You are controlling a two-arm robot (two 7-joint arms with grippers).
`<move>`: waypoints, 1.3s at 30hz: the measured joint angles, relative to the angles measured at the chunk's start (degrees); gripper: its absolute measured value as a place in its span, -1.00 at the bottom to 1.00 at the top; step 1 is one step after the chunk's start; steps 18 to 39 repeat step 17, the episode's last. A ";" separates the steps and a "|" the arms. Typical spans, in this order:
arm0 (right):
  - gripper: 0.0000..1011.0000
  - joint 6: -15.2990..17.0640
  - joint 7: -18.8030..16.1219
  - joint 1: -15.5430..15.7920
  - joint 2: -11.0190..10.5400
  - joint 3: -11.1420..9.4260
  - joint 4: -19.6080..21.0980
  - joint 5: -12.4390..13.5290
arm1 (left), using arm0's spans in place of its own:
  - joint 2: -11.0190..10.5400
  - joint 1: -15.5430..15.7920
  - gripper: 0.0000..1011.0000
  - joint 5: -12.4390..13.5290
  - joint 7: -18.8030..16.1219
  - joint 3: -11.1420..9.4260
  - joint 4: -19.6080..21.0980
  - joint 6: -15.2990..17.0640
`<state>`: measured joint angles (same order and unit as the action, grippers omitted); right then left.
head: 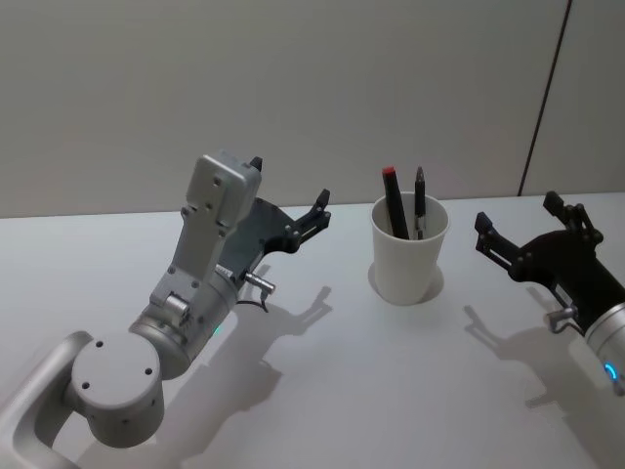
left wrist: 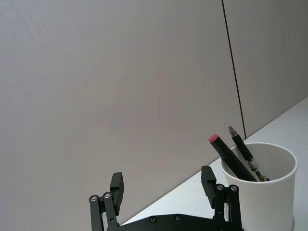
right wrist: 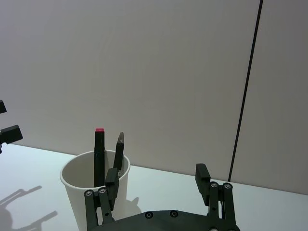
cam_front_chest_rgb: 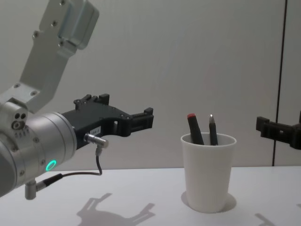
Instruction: Place the pen into the pen holder.
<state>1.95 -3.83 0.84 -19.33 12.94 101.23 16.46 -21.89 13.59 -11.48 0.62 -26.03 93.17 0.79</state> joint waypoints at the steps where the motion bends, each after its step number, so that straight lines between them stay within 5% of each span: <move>1: 0.98 0.00 0.00 0.00 0.00 0.00 0.00 0.00 | 0.00 0.00 0.98 0.00 0.00 0.00 0.00 0.00; 39: 0.98 0.00 0.00 0.00 0.00 0.00 0.00 0.00 | 0.00 0.00 0.98 0.00 0.01 0.00 0.00 0.00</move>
